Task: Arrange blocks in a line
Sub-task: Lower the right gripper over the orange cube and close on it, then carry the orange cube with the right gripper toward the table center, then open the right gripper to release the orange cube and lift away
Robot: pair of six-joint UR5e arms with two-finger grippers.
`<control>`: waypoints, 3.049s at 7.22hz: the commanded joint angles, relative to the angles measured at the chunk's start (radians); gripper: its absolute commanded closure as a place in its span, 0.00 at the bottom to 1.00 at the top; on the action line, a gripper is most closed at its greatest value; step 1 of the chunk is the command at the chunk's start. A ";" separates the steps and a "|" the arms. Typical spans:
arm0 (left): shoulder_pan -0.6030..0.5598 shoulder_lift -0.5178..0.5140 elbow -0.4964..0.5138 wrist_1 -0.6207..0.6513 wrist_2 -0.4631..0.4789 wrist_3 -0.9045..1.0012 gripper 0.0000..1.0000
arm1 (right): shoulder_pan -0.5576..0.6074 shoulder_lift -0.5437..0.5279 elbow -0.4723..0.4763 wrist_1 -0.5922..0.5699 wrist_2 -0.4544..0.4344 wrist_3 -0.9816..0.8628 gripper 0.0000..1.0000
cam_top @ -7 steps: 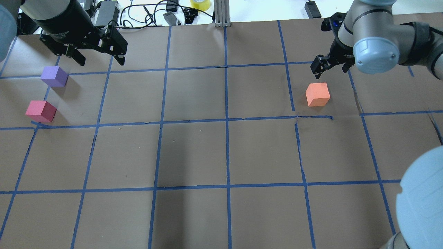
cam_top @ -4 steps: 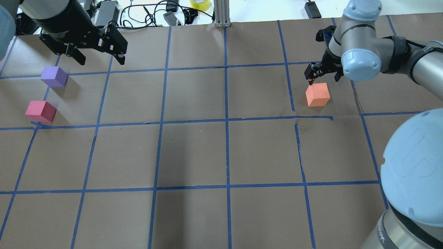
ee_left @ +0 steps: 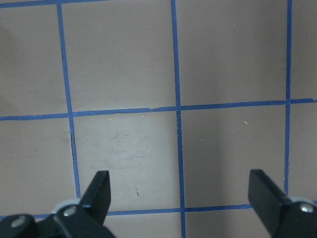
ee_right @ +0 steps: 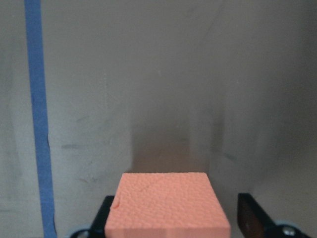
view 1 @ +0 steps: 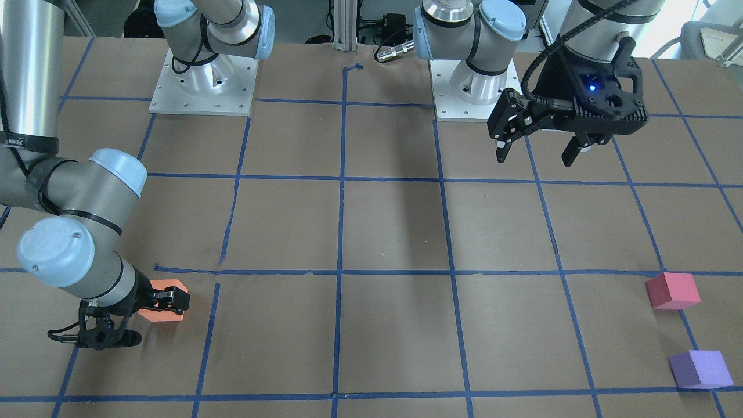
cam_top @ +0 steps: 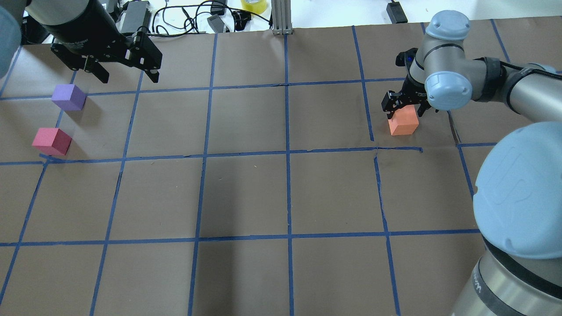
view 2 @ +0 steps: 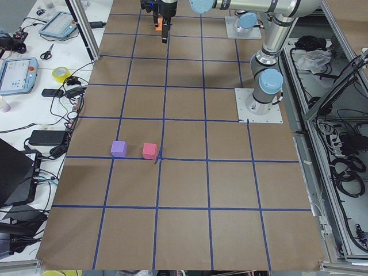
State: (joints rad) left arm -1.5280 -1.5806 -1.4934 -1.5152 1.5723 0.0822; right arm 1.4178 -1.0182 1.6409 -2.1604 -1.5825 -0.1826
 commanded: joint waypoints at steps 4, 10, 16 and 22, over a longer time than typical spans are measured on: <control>0.000 0.001 -0.002 0.001 0.000 0.001 0.00 | 0.184 -0.085 -0.105 0.137 0.009 0.258 1.00; 0.000 -0.002 -0.001 0.001 0.005 -0.005 0.00 | 0.533 0.119 -0.347 0.100 0.028 0.512 1.00; 0.000 -0.004 -0.001 0.001 0.003 -0.002 0.00 | 0.549 0.198 -0.371 -0.015 0.030 0.508 0.00; -0.009 -0.061 -0.004 0.067 0.000 -0.002 0.00 | 0.442 -0.030 -0.346 0.276 -0.076 0.413 0.00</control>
State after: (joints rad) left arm -1.5310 -1.6202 -1.4958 -1.4740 1.5747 0.0807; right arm 1.9015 -0.9750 1.2908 -1.9932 -1.6396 0.2856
